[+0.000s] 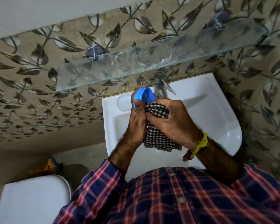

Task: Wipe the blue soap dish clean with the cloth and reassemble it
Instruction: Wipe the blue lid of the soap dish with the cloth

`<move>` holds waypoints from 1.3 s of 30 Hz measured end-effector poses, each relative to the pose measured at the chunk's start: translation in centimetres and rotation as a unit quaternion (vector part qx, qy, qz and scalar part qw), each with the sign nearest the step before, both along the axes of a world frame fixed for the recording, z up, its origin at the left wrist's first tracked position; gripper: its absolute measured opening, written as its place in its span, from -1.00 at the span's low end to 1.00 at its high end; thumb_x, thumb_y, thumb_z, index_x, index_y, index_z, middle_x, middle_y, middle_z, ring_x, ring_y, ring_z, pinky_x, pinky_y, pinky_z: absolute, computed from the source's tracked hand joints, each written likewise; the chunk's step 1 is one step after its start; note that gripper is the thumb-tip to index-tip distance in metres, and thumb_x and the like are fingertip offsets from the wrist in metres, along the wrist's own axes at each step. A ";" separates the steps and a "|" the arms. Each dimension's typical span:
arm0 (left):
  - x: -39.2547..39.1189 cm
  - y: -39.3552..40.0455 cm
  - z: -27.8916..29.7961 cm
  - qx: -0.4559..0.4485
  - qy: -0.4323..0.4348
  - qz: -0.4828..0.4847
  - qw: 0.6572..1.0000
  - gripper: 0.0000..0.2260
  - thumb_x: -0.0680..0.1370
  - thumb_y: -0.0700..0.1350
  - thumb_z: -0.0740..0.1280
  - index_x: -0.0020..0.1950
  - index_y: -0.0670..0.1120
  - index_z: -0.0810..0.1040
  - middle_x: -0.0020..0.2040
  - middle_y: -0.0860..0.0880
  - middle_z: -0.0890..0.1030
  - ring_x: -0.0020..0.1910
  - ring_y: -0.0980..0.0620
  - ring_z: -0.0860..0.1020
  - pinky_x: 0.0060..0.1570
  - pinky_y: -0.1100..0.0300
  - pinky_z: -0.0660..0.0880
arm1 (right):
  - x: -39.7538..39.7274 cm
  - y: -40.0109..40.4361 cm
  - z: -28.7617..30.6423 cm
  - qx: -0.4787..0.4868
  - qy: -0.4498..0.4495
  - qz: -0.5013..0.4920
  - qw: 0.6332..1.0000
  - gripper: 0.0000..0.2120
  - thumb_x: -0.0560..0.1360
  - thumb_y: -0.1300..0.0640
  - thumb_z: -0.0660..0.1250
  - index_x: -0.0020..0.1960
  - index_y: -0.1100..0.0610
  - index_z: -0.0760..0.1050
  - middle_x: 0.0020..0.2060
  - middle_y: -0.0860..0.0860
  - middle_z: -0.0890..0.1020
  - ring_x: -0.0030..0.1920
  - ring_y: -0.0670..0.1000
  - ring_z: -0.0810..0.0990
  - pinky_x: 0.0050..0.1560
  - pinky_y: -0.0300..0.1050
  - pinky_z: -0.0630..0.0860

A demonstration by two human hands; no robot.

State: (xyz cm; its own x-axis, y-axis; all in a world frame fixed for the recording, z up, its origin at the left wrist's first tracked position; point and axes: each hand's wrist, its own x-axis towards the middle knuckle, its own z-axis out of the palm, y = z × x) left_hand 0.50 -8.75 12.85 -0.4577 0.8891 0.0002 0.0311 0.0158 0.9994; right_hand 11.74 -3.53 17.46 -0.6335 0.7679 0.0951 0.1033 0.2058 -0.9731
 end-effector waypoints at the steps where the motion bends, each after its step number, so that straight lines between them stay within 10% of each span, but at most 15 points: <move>1: 0.2 0.2 0.1 -0.008 -0.050 0.028 0.998 -0.06 0.39 0.58 -0.10 0.42 -0.12 0.41 0.27 -0.17 0.58 0.29 -0.05 0.56 0.33 0.09 0.44 | 0.1 0.1 -0.1 0.003 -0.001 0.009 1.000 -0.98 0.45 0.26 0.44 -0.15 0.21 0.62 -0.29 0.04 0.68 -0.27 -0.09 0.65 -0.24 -0.27 0.56; 6: -1.8 1.4 1.0 -0.028 -0.350 0.050 0.935 -0.15 0.49 0.50 -0.13 0.12 -0.11 0.68 -0.07 -0.15 0.72 -0.09 -0.10 0.70 -0.01 -0.01 0.65 | 1.0 0.2 -1.6 0.066 -0.083 0.037 0.994 -0.91 0.41 0.21 0.50 -0.09 0.13 0.66 -0.19 0.03 0.67 -0.18 -0.03 0.65 -0.14 -0.10 0.58; 10: -2.7 1.3 1.2 -0.027 -0.433 0.007 0.901 -0.19 0.47 0.52 0.02 0.13 -0.13 0.67 -0.02 -0.19 0.68 -0.06 -0.17 0.64 0.04 -0.10 0.59 | 2.6 1.9 -0.3 -0.121 0.067 -0.083 0.987 -0.85 0.40 0.19 0.53 -0.04 0.13 0.67 -0.20 0.00 0.75 -0.22 -0.08 0.70 -0.20 -0.17 0.60; 14: -1.6 1.1 0.7 -0.053 -0.441 -0.014 0.896 -0.39 0.53 0.32 0.12 0.15 -0.12 0.69 -0.06 -0.18 0.70 -0.12 -0.15 0.67 -0.04 -0.02 0.62 | 3.5 2.6 0.4 -0.115 -0.020 -0.089 0.989 -0.84 0.34 0.18 0.53 -0.10 0.12 0.64 -0.26 0.05 0.73 -0.26 0.10 0.72 -0.21 0.15 0.67; 19: -0.2 0.8 0.4 -0.080 -0.379 -0.006 0.922 -0.42 0.60 0.34 0.08 0.14 -0.06 0.69 -0.02 -0.11 0.68 -0.05 -0.07 0.65 0.03 0.00 0.58 | 1.6 0.8 0.5 -0.028 -0.068 -0.166 0.983 -0.89 0.34 0.18 0.52 -0.19 0.15 0.62 -0.35 0.03 0.69 -0.31 0.03 0.69 -0.33 -0.03 0.65; 23: -0.3 0.2 0.2 -0.072 -0.392 0.015 0.917 -0.37 0.61 0.35 0.04 0.24 -0.09 0.65 0.04 -0.14 0.70 -0.03 -0.09 0.68 -0.03 0.03 0.64 | 2.5 1.9 0.4 -0.295 0.047 -0.166 0.940 -0.85 0.45 0.28 0.43 0.01 0.28 0.61 -0.08 0.34 0.68 -0.11 0.30 0.69 -0.09 0.38 0.61; 27: -0.9 -0.2 -0.3 -0.063 -0.392 0.040 0.917 -0.30 0.60 0.38 0.00 0.35 -0.12 0.55 0.09 -0.18 0.66 0.00 -0.14 0.63 0.08 -0.08 0.58 | 5.0 3.6 0.3 -0.459 0.041 -0.121 0.879 -0.81 0.57 0.22 0.28 0.08 0.35 0.52 -0.05 0.36 0.67 -0.11 0.29 0.70 -0.03 0.27 0.62; 39: -0.5 0.2 -0.4 -0.088 -0.374 0.053 0.922 -0.27 0.58 0.41 0.01 0.41 -0.14 0.52 0.09 -0.18 0.66 -0.01 -0.12 0.63 0.07 -0.06 0.59 | 4.4 3.4 -1.2 -0.575 0.114 -0.104 0.803 -0.89 0.54 0.20 0.34 -0.16 0.20 0.55 -0.28 0.12 0.55 -0.28 0.07 0.58 -0.01 0.01 0.58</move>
State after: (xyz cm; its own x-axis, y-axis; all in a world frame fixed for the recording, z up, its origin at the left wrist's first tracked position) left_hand 0.04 -8.54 12.49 -0.3555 0.7957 -0.4905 -0.6760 0.1435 0.7228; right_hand 16.10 -0.13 16.29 -0.5476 0.5171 -0.6578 -0.1882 -0.8421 -0.5054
